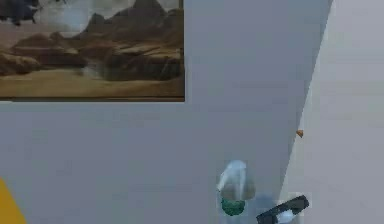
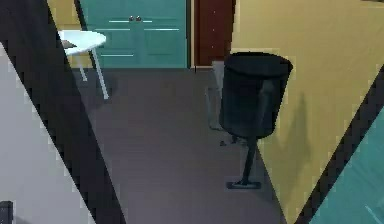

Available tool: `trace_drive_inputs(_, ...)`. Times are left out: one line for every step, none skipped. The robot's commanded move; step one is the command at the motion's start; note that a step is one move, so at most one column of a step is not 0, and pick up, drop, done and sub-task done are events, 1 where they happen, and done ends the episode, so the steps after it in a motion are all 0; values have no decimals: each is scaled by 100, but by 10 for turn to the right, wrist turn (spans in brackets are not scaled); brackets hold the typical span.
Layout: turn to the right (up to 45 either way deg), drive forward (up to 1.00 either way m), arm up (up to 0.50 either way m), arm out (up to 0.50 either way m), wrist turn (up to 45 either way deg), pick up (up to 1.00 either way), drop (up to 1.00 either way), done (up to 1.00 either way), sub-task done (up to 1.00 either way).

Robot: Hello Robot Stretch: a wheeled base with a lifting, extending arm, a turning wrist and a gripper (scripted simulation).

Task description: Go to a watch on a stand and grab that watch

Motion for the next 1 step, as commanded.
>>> trace_drive_inputs(-450,0,0,0,0,0,0,0,0)
